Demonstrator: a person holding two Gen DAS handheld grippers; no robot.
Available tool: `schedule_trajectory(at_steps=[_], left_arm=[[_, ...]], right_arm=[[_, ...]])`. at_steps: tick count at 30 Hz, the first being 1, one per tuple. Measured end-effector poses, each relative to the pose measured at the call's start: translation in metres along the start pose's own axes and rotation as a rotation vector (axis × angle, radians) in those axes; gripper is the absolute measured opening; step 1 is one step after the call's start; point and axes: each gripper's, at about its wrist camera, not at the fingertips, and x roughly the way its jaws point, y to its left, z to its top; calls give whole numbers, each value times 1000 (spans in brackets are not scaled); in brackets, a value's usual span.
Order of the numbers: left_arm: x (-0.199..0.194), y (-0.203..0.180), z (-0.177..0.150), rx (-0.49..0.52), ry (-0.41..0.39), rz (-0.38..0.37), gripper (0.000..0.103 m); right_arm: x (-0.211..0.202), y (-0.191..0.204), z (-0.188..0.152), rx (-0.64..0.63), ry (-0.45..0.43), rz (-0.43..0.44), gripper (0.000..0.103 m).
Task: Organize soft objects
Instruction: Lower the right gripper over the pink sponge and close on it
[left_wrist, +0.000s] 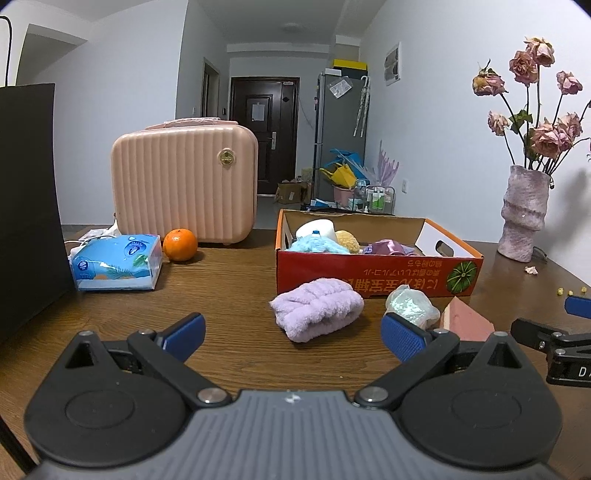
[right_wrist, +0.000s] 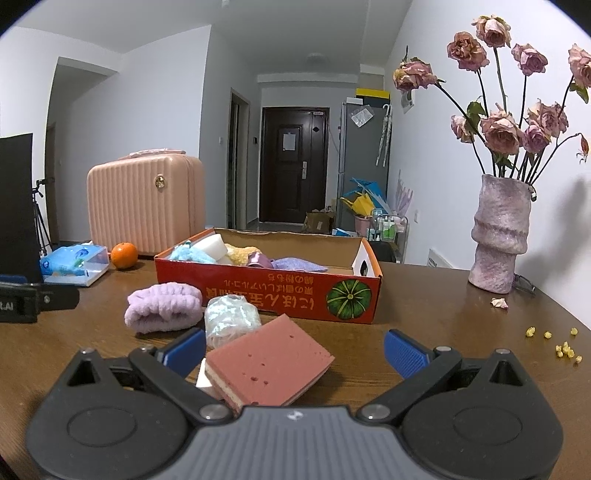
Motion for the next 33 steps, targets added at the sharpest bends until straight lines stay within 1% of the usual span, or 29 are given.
schedule_trajectory(at_steps=[7,14,24,33], left_arm=[[1,0,0,-2,6,3,103],[5,9,2,-32,24,0,103],[9,17,1,-42,38,12,103],[18,21,-1,-46,70,37,103]], right_arm=[[3,0,-1,8,13,-3,103],[10,6,0,34,36,5,103],[32,17,3,115,92,-6,103],[70,17,6,201,196,-68,103]])
